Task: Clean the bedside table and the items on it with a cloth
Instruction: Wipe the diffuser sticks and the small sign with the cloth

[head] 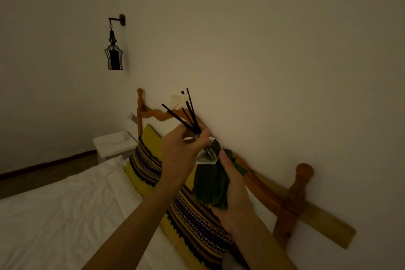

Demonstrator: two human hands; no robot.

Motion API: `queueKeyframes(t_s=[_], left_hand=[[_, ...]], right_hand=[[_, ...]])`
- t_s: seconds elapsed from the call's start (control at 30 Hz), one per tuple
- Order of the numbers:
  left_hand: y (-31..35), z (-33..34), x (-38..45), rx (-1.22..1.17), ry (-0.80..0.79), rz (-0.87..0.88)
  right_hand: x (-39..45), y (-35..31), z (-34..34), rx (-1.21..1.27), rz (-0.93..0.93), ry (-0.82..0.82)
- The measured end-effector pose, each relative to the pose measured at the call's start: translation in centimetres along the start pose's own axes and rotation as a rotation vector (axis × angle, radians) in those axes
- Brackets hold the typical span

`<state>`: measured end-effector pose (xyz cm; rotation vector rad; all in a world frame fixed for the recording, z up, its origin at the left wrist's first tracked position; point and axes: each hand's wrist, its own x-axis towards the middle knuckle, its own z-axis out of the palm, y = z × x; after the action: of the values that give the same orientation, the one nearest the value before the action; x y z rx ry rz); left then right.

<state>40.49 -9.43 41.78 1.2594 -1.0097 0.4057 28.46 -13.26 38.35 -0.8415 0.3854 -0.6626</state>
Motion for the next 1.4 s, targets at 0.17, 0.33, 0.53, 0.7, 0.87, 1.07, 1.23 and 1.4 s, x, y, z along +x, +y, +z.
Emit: queueKeyframes(t_s=[0.17, 0.33, 0.53, 0.7, 0.87, 1.07, 1.23, 1.4], left_hand=[[0.0, -0.3, 0.2, -0.008, -0.003, -0.031], [-0.9, -1.5, -0.4, 0.008, 0.012, -0.044], [-3.2, -5.4, -1.5, 0.060, 0.130, -0.124], [-6.7, -10.8, -4.9, 0.219, 0.075, -0.257], [-9.8, -16.7, -10.1, 0.272, -0.048, -0.470], [-14.5, -24.1, -18.1, 0.365, -0.157, -0.775], [-19.4, -29.5, -26.7, 0.478, -0.211, -1.021], [-24.2, -33.3, -36.8, 0.500, -0.091, -1.321]], right_hand=[[1.1, 1.1, 0.2, 0.131, 0.053, -0.042], [1.1, 2.6, -0.1, 0.191, 0.165, -0.189], [2.3, 3.7, -1.8, 0.175, 0.136, -0.221], [3.8, 6.6, -2.0, 0.105, 0.222, -0.043], [3.8, 14.2, -2.1, -0.004, 0.380, 0.108], [3.5, 24.8, -1.8, -0.186, 0.591, 0.203], [2.3, 33.8, -2.7, -0.367, 0.714, 0.238], [1.1, 41.9, -5.1, -0.561, 0.838, 0.323]])
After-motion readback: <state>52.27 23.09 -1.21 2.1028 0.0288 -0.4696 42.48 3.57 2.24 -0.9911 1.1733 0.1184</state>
